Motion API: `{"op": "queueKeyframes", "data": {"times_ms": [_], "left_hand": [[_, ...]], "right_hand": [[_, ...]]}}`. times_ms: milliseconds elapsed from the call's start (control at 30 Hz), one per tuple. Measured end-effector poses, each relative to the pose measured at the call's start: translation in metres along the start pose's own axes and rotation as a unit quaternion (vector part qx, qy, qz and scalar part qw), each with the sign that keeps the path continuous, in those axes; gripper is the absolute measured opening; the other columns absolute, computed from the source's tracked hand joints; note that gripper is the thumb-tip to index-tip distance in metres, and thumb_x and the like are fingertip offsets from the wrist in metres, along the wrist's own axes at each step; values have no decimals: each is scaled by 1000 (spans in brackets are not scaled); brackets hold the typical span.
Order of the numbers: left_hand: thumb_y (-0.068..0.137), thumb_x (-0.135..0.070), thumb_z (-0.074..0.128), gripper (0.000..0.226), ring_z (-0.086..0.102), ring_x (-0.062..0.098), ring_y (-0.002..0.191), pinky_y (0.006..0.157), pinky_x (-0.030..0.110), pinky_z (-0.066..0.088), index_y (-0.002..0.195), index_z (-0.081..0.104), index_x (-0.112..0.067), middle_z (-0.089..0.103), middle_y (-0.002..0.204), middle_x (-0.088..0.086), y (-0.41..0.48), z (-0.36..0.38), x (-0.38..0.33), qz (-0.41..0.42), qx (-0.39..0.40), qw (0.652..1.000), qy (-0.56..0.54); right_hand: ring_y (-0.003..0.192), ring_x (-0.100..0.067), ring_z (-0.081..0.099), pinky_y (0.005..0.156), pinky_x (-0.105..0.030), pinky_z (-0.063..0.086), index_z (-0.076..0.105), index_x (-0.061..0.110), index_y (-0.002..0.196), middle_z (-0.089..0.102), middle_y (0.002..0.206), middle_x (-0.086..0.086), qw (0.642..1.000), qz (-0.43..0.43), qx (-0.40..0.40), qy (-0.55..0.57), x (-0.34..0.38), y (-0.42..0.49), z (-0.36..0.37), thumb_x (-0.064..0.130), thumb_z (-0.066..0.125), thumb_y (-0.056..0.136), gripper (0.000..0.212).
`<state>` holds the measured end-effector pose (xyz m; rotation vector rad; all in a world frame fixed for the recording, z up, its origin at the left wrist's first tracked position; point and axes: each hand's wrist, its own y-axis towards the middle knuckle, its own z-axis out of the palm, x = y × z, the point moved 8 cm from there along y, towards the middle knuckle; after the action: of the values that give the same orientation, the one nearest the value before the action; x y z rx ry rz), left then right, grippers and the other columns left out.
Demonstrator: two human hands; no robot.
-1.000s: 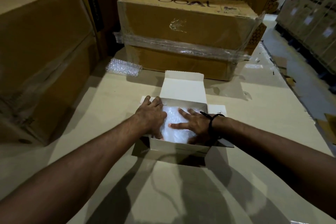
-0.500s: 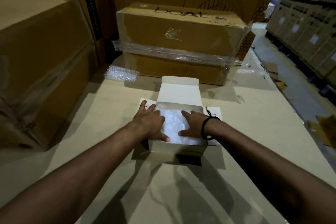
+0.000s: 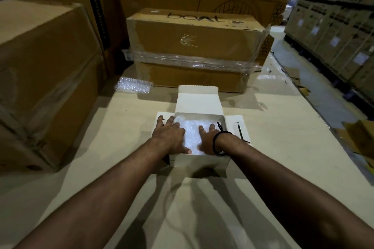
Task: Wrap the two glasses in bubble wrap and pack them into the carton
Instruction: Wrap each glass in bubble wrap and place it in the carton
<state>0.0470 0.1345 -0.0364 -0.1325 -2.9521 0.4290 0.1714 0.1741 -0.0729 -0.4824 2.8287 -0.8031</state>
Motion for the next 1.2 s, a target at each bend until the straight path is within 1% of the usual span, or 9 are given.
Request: {"op": "queueKeyframes", "data": {"times_ms": [133, 267, 433, 567, 700, 800, 933, 1100, 1200], "left_hand": [[80, -66, 60, 48, 20, 27, 145, 115, 55, 8, 109, 68, -28, 40, 152, 0, -7, -28, 13, 27, -69, 997, -2], [80, -61, 63, 38, 31, 27, 139, 112, 57, 8, 96, 70, -27, 60, 129, -4, -7, -23, 14, 50, -43, 995, 79], [87, -40, 56, 29, 23, 28, 144, 114, 59, -2, 111, 67, -26, 51, 142, 7, -2, -10, 1, 36, -4, 994, 104], [87, -44, 57, 41, 15, 26, 148, 114, 58, 1, 122, 62, -22, 49, 145, 4, 6, 1, 7, 39, -7, 996, 76], [86, -53, 58, 45, 17, 25, 148, 115, 57, 2, 121, 64, -24, 43, 150, 2, -4, -6, 11, 64, -34, 996, 45], [84, -57, 62, 43, 21, 21, 146, 116, 48, 10, 118, 66, -31, 38, 154, -1, -19, -19, 25, 45, -125, 986, -98], [84, -40, 71, 59, 38, 28, 135, 109, 41, 31, 136, 53, -18, 46, 147, 6, -50, -9, 74, -128, -318, 860, -377], [78, -30, 70, 36, 68, 27, 97, 93, 49, 53, 109, 68, -13, 73, 108, 5, -43, 54, 70, -165, -152, 641, -734], [79, -20, 64, 22, 69, 24, 93, 90, 49, 54, 100, 70, -21, 75, 97, -1, -44, 54, 69, -122, -164, 645, -736]], "right_hand": [[142, -38, 20, 113, -41, 25, -1, 1, 149, 15, 154, -28, 997, 26, -61, 35, -7, -37, -26, 42, 55, 92, 90], [118, -28, 55, 91, -34, 48, 52, 1, 123, 55, 127, -14, 996, 40, -79, 10, -2, -50, -27, 20, 60, 91, 38], [106, -20, 63, 79, -26, 49, 51, 10, 69, 50, 70, -3, 998, 60, -25, 17, 4, -48, -14, 10, 51, 91, 22], [110, -30, 61, 79, -31, 46, 64, 5, 104, 62, 93, -14, 995, 47, -54, 64, 5, -47, -18, 11, 55, 90, 17], [76, -27, 58, 65, -29, 42, 46, 13, 67, 48, 69, -6, 991, 45, -67, 105, -7, -48, -21, 13, 61, 87, 26], [88, -25, 60, 71, -30, 47, 57, 5, 95, 60, 97, -13, 988, 36, -99, 116, -15, -58, -29, 15, 53, 90, 11], [135, -26, 37, 108, -34, 33, 32, 21, 147, 37, 150, -7, 972, -39, -176, 148, -8, -66, -49, 33, 48, 97, 53], [144, -26, 21, 116, -45, 22, 17, 35, 150, 10, 160, -1, 983, -107, -131, 70, 40, -32, -51, 59, 54, 86, 77], [145, -27, 18, 116, -46, 20, 13, 33, 151, 7, 161, -3, 988, -102, -103, 44, 52, -10, -46, 63, 53, 84, 84]]}}
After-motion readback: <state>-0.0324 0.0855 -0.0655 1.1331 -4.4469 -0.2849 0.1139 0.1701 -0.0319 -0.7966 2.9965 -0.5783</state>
